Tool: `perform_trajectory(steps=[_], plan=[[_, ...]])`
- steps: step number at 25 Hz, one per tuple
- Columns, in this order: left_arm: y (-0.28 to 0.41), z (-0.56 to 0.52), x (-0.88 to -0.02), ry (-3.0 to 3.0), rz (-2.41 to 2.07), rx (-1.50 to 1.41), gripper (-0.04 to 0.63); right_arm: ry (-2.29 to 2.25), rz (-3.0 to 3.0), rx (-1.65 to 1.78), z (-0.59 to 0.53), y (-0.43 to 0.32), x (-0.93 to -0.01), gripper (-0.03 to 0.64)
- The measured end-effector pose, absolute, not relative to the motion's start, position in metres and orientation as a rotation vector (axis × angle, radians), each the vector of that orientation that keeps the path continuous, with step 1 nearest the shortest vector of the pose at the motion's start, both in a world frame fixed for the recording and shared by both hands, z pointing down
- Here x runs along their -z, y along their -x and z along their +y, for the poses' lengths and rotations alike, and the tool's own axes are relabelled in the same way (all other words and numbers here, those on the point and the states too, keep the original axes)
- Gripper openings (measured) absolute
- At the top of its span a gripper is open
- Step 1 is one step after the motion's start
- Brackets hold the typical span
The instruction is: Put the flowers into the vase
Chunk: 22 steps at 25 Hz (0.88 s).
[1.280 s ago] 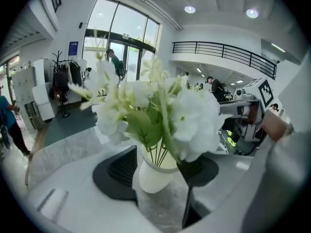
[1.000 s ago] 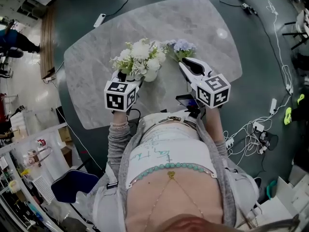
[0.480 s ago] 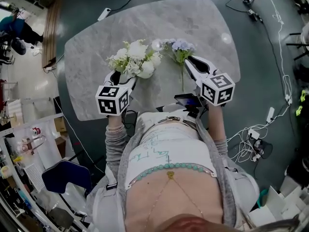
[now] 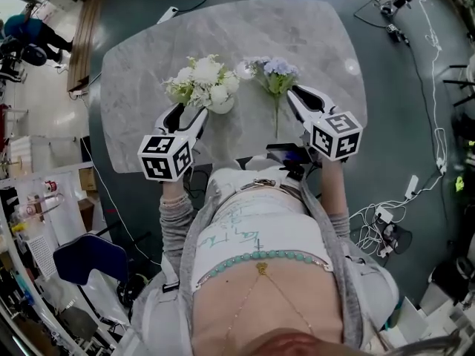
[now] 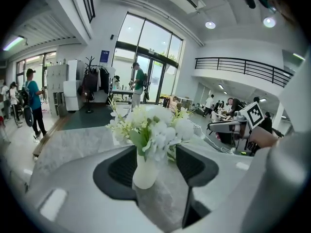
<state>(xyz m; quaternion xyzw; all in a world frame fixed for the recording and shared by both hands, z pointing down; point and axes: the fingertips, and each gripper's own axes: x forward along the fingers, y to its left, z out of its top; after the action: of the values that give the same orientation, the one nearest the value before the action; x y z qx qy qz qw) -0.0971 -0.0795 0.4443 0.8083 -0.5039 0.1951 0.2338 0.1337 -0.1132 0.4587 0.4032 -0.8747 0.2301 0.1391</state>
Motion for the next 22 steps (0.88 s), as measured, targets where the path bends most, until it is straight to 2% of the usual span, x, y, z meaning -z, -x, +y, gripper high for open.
perform_trajectory(steps=[22], plan=[[0.106, -0.031, -0.439, -2.29, -1.251, -0.361, 0.247, -1.378, -2.417, -0.663, -0.079, -0.126, -0.454, 0.1]])
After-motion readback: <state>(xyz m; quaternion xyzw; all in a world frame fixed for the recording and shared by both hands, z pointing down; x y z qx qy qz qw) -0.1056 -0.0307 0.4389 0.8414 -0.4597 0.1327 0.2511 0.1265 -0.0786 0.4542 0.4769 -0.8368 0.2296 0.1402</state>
